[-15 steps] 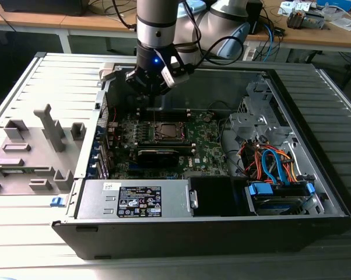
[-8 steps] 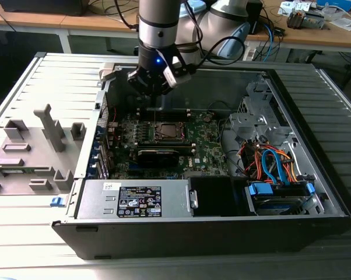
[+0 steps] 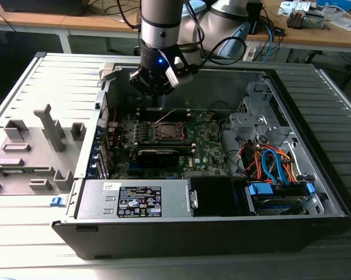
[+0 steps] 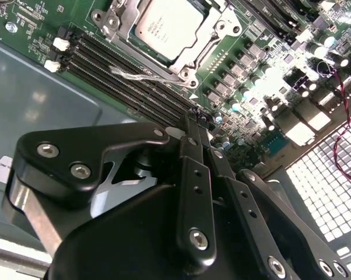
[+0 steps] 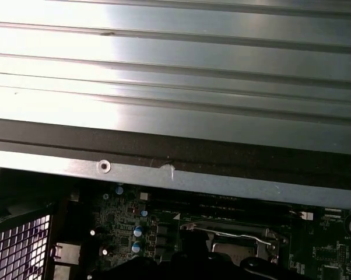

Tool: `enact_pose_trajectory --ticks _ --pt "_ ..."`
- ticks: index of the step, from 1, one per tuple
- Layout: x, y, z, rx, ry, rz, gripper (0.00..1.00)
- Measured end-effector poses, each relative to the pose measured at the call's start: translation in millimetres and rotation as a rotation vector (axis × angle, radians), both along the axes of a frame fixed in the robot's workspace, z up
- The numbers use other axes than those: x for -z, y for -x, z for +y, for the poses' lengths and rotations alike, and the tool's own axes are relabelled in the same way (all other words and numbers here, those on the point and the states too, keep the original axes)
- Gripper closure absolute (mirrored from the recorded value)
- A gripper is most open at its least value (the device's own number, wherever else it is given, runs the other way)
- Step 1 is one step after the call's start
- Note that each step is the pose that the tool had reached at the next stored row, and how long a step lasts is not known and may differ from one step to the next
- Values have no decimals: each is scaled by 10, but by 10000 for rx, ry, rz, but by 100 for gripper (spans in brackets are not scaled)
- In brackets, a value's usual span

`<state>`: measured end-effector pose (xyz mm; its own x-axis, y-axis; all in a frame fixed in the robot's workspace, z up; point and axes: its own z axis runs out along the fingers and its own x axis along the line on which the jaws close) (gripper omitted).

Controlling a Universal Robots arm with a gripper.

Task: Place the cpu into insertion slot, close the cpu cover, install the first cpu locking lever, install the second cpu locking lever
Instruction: 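Install the first cpu locking lever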

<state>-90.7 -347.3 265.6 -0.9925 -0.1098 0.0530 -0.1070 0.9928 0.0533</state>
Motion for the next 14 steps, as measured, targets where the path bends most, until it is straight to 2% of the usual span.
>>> enact_pose_trajectory --ticks 14 --pt "27 -59 0 1 1 9 89"
